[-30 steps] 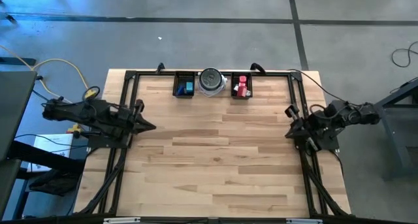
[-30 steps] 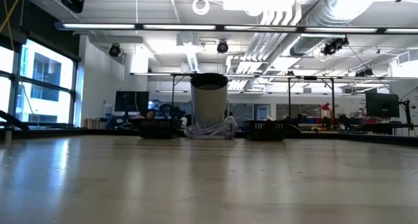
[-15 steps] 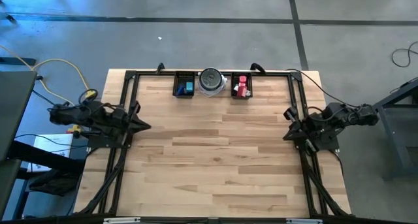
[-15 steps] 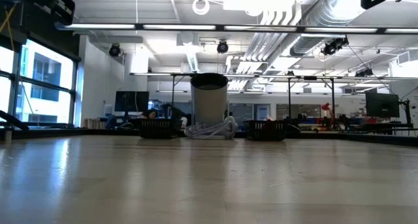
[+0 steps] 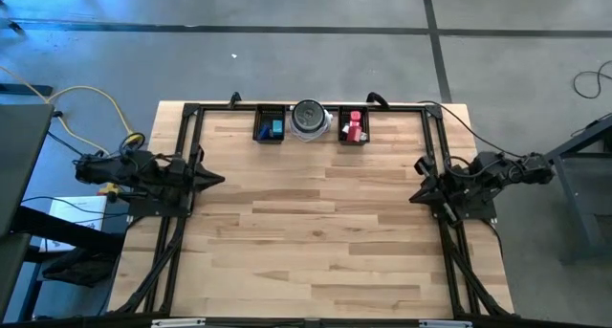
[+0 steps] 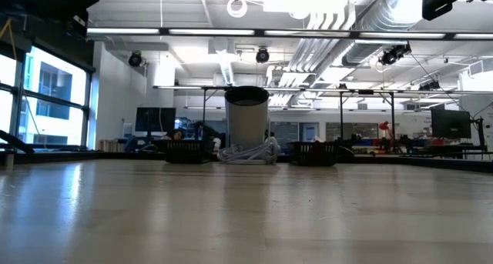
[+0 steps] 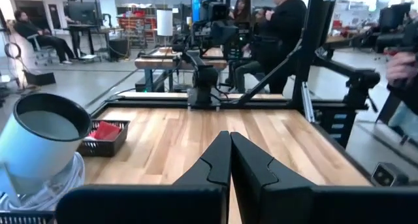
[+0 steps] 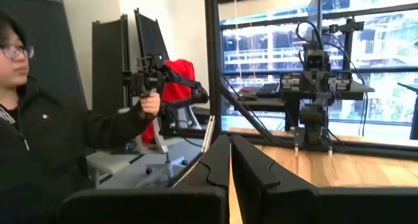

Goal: Pick & Place Office items
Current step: Return to Home Position

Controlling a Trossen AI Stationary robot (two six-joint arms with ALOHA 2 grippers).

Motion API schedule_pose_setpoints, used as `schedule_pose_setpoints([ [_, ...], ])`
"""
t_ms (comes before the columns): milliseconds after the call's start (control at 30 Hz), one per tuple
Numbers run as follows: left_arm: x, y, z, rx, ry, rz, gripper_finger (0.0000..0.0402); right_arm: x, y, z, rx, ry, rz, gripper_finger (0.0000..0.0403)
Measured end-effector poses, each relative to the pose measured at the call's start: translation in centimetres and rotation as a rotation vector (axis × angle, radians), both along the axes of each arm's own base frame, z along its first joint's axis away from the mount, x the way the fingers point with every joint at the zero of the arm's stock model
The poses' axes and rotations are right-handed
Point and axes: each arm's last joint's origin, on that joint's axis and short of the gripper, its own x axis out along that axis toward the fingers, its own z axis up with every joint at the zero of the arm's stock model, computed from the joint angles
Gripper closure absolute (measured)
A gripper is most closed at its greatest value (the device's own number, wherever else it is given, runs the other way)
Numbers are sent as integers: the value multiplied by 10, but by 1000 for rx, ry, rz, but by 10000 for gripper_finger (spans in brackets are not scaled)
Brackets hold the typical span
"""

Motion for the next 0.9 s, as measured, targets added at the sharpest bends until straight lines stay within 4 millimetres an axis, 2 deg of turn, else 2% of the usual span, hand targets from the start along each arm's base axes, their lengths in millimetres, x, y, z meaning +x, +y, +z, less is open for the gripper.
schedule_pose_setpoints([
  [367, 13, -2, -23, 36, 6, 51, 401, 5, 2, -15, -18, 3, 30, 400],
  [567, 19, -3, -35, 54, -16, 52, 401, 12, 4, -35, -18, -3, 36, 400],
  [900, 32, -6, -67, 42, -43, 52, 401, 20, 8, -72, -27, -20, 88, 400],
])
